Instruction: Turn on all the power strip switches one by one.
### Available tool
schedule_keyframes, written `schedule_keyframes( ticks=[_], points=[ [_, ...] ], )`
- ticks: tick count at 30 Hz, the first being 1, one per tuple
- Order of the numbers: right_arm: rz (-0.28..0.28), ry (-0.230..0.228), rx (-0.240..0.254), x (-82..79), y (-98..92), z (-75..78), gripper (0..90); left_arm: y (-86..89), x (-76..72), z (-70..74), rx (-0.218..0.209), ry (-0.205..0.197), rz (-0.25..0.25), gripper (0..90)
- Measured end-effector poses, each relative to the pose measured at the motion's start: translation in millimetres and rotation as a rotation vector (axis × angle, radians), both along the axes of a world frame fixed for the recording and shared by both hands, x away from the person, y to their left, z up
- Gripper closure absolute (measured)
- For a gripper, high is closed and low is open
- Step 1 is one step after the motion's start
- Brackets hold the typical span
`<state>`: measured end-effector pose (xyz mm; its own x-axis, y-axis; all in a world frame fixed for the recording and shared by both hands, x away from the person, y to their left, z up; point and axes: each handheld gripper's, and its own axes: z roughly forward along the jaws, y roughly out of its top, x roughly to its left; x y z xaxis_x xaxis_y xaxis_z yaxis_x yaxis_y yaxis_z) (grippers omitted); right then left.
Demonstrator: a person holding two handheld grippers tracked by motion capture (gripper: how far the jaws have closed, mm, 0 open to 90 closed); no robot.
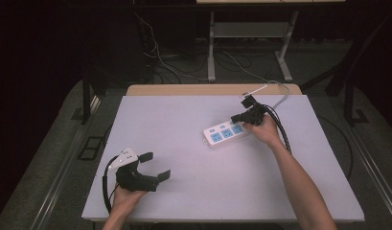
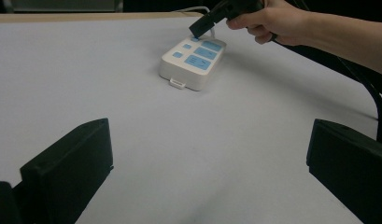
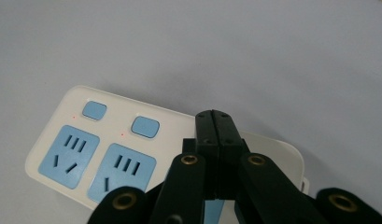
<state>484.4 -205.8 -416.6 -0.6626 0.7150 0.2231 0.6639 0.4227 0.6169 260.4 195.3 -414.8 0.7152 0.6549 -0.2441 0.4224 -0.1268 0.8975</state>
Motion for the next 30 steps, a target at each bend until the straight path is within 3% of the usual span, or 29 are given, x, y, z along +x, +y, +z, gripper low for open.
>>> schedule_keyframes(
  ticks=[30],
  points=[
    [0.009,-0.012,-0.023,-0.1,2.3,-2.2,90.0,0.0,-0.4,0.4,0.002,-0.001,-0.001,0.0]
  ],
)
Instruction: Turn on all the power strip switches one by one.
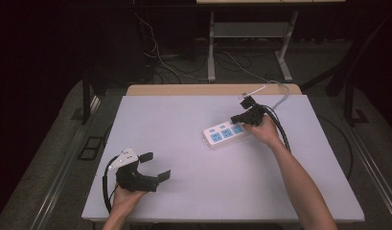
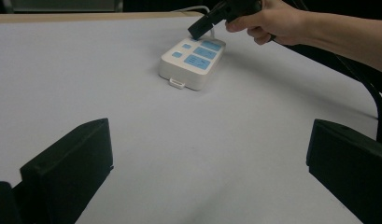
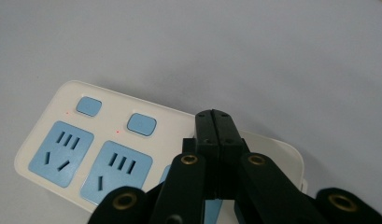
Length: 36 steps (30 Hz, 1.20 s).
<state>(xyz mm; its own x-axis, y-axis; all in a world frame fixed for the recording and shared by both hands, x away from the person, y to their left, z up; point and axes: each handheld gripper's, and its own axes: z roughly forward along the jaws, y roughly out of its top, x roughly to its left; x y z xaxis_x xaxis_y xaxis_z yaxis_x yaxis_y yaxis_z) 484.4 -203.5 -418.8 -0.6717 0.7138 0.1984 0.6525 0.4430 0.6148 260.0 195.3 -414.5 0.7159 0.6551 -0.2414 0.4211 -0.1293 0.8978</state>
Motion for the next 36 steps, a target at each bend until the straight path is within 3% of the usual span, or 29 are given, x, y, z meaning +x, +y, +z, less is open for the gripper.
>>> schedule_keyframes(
  ticks=[13,19,36],
  points=[
    [0.017,-0.019,-0.025,-1.6,7.1,1.0,90.0,-0.4,-0.2,-0.3,0.002,0.002,-0.001,0.0],
    [0.013,-0.011,-0.002,-3.8,6.2,3.4,90.0,-1.0,-0.1,-0.4,0.002,0.004,-0.002,0.0],
    [0.037,-0.067,0.024,-30.3,-8.6,34.4,90.0,-2.1,-0.8,-0.4,0.002,0.002,0.002,0.0]
  ],
)
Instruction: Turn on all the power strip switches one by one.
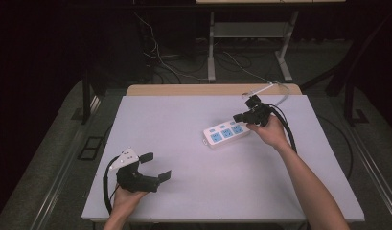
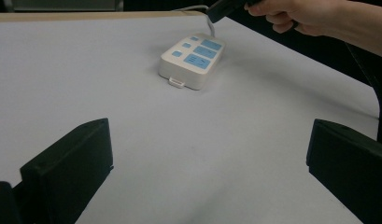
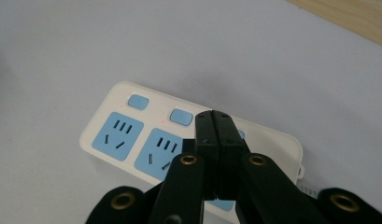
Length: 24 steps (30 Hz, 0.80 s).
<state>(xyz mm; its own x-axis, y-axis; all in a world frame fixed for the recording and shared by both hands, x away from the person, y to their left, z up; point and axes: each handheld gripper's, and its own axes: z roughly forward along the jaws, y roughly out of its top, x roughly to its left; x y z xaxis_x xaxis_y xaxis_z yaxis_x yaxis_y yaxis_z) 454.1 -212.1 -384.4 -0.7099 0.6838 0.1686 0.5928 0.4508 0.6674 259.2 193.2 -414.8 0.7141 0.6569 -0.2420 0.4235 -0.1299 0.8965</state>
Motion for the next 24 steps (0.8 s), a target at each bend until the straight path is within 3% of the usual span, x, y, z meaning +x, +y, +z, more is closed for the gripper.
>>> schedule_keyframes(
  ticks=[4,7,10,15,18,24],
  points=[
    [-0.014,0.001,0.025,-6.9,-8.9,2.9,83.7,-1.3,0.1,-0.3,0.002,0.0,-0.001,0.0],
    [-0.032,0.015,0.054,-12.4,-15.6,3.7,70.1,-2.1,0.4,-0.4,0.004,0.002,-0.001,0.0],
    [-0.062,-0.007,0.054,-20.9,-21.7,6.2,55.9,-2.6,0.7,-0.7,0.006,0.003,-0.001,0.0],
    [-0.103,-0.015,0.072,-36.1,-32.7,11.2,26.9,-4.0,1.2,-1.4,0.012,0.006,-0.006,0.0],
    [-0.101,-0.007,0.073,-48.4,-36.6,11.8,0.5,-4.7,0.7,-1.2,0.007,0.005,-0.005,0.0],
    [-0.105,-0.029,0.115,-74.1,-46.0,15.6,0.3,-6.6,0.4,-1.3,0.008,0.007,-0.01,0.0]
  ],
)
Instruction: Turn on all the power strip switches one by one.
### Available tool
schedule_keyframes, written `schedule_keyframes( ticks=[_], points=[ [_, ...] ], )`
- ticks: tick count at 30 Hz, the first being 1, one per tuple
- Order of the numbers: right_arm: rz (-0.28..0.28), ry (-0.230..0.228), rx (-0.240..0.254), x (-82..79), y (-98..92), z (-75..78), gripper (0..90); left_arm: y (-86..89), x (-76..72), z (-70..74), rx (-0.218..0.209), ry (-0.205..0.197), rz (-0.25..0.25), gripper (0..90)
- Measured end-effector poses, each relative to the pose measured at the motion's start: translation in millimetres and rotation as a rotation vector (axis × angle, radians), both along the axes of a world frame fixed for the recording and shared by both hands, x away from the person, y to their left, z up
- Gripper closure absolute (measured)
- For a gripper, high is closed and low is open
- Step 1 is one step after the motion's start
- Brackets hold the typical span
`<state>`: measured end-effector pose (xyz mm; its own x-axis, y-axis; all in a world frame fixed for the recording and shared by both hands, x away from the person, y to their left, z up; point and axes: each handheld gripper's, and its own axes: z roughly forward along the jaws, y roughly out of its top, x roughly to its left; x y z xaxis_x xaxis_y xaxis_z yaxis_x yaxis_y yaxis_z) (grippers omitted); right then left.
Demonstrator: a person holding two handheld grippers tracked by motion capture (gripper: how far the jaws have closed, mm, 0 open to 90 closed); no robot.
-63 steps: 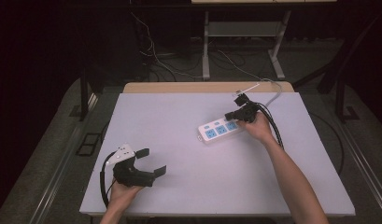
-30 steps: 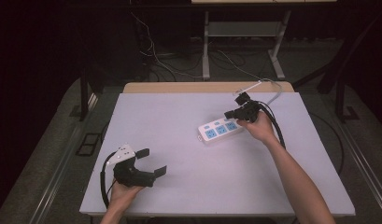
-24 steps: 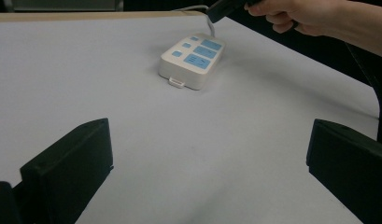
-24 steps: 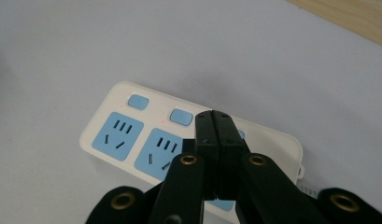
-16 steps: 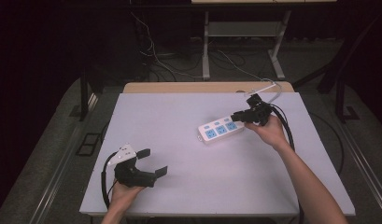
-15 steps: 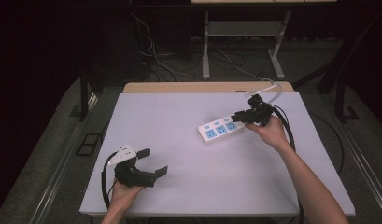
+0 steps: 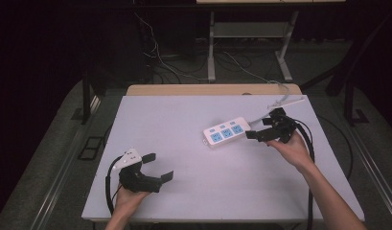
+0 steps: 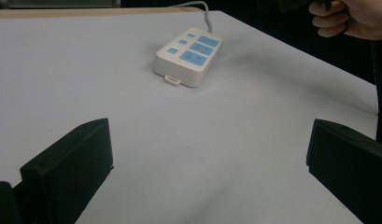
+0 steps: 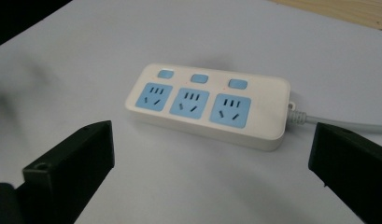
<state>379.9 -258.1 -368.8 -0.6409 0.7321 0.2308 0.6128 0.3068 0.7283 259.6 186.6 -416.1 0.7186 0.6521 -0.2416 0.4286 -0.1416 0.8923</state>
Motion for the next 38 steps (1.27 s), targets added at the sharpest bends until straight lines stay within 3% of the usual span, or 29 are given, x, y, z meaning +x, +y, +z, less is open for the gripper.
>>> schedule_keyframes(
  ticks=[16,26,38],
  points=[
    [-0.029,-0.047,0.085,-62.4,-28.0,-1.2,0.4,-3.5,2.2,-3.0,0.019,0.024,-0.006,0.0],
    [-0.038,-0.068,0.096,-106.7,-32.7,-25.2,0.4,-2.7,3.2,-3.8,0.022,0.031,-0.001,0.0],
    [-0.052,-0.093,0.104,-136.0,-38.2,-50.9,0.4,-3.2,5.5,-5.0,0.028,0.042,-0.001,0.0]
  ],
)
